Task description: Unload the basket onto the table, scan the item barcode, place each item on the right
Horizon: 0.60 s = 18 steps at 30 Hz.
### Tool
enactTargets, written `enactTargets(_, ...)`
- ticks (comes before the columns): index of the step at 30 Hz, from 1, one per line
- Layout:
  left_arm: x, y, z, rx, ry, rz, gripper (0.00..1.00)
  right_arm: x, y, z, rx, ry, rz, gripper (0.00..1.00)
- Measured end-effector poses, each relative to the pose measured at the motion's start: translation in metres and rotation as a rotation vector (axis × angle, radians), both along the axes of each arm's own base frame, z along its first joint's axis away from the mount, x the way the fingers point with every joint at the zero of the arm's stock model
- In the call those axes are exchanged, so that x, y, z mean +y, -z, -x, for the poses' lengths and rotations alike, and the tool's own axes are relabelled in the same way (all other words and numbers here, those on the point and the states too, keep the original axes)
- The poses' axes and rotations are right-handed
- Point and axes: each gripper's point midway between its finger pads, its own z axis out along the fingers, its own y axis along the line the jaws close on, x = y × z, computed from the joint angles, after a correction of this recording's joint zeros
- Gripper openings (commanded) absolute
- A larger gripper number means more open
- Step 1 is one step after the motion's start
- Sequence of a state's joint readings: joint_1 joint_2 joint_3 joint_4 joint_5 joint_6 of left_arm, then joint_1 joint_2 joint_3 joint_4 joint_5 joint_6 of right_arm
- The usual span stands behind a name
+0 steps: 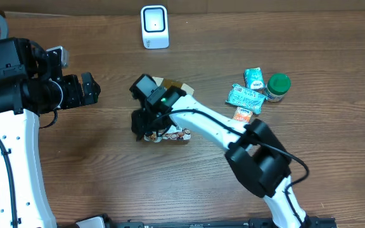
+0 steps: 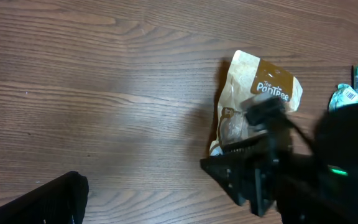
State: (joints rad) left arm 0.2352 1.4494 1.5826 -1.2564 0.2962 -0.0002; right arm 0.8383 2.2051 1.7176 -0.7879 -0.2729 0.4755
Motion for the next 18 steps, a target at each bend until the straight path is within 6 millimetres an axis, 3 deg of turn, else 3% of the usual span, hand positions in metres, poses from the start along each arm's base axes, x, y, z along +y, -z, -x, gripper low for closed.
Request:
enactTargets(4, 0.000, 0.000, 0.000, 0.000, 0.000, 0.000, 0.99, -0.023, 0.017, 0.014, 0.074, 0.019, 0.110, 0.49)
enactTargets(9, 0.000, 0.000, 0.000, 0.000, 0.000, 0.000, 0.99, -0.075, 0.026, 0.018, 0.128, 0.069, 0.297, 0.49)
enactTargets(12, 0.000, 0.000, 0.000, 0.000, 0.000, 0.000, 0.99, -0.109, 0.028, 0.001, 0.115, 0.109, 0.383, 0.49)
enactTargets(18, 0.000, 0.000, 0.000, 0.000, 0.000, 0.000, 0.99, -0.172, 0.029, -0.056, -0.002, 0.197, 0.491, 0.49)
